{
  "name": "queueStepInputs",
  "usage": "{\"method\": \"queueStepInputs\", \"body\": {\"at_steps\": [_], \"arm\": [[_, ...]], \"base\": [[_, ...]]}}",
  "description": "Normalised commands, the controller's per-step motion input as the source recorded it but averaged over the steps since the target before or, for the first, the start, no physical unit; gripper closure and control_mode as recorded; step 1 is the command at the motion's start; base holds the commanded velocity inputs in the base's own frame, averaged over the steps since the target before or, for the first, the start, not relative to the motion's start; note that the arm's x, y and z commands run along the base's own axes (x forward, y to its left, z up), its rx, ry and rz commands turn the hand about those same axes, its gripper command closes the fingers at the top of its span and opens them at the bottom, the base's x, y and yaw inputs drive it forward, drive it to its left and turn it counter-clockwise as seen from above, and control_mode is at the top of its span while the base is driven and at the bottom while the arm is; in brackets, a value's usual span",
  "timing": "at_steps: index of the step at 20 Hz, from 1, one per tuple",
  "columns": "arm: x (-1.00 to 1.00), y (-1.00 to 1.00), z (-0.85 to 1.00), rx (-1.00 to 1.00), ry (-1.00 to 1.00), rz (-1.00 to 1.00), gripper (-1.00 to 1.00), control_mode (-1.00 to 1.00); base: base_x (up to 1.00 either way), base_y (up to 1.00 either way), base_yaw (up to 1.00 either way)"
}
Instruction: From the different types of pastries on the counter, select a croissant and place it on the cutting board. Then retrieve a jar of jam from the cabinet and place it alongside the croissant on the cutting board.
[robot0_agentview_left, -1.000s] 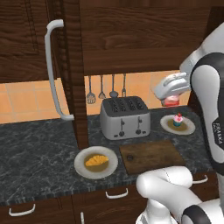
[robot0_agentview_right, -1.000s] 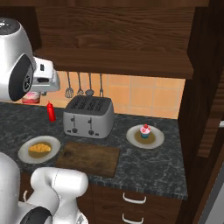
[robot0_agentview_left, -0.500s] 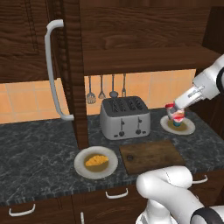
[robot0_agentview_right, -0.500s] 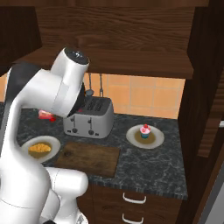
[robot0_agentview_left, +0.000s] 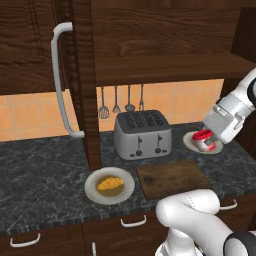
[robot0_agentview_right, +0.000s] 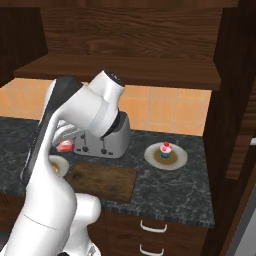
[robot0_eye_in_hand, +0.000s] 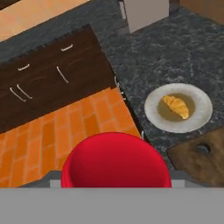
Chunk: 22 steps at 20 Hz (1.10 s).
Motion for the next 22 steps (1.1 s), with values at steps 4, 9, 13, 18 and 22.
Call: {"method": "queueStepInputs", "body": {"at_steps": [4,9,13,18,22], "arm": [[0.1,-0.23,-0.06,0.05,-0.33,0.33,1.0,-1.0],[0.29,-0.05,0.0,0.09,-0.29,0.13,1.0,-1.0],[0.15,-0.23,0.0,0.21,-0.04,0.0,1.0,-1.0],[0.0,-0.11,-0.19,0.11,0.0,0.0,1.0,-1.0],[-0.01,0.02,-0.43,0.14,-0.01,-0.12,1.0,-1.0]], "base": [[0.0,0.0,0.0],[0.0,0.0,0.0],[0.0,0.0,0.0],[0.0,0.0,0.0],[0.0,0.0,0.0]]}}
